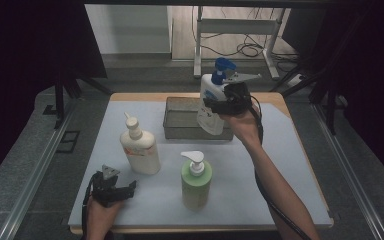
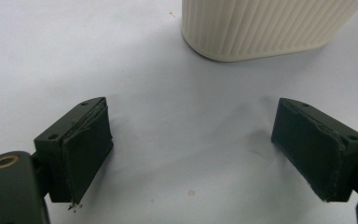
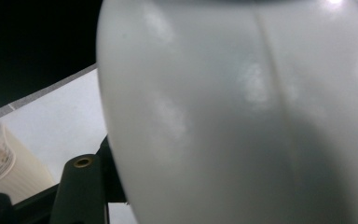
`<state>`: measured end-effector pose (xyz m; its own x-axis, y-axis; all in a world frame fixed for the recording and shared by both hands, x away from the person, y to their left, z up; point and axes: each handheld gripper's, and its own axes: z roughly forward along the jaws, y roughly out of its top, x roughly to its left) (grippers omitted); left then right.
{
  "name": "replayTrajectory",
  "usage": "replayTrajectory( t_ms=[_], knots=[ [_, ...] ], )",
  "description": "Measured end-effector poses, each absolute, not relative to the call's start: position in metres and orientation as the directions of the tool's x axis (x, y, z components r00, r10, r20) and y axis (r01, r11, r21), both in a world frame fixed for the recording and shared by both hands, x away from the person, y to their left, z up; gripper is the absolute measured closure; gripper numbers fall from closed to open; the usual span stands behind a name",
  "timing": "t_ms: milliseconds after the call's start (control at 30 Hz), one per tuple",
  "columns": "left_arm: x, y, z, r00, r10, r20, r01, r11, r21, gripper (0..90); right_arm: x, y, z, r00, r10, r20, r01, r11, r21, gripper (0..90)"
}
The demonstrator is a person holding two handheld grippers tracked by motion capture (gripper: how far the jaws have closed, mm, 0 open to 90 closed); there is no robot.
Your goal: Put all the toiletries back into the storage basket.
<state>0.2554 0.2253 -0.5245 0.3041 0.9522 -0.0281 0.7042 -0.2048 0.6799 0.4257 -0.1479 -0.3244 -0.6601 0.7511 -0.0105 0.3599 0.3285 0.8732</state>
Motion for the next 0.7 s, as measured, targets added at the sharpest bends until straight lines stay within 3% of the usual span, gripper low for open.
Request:
replayTrajectory(
  t_ms=[700],
  knots=[
    [0.255, 0.225, -0.524, 0.304, 0.952, -0.028, 0.704, -0.205, 0.68, 11.8, 0.457, -0.111, -0.336, -0.636, 0.771, -0.019, 0.363, 0.321, 0.875, 37.9]
  ],
)
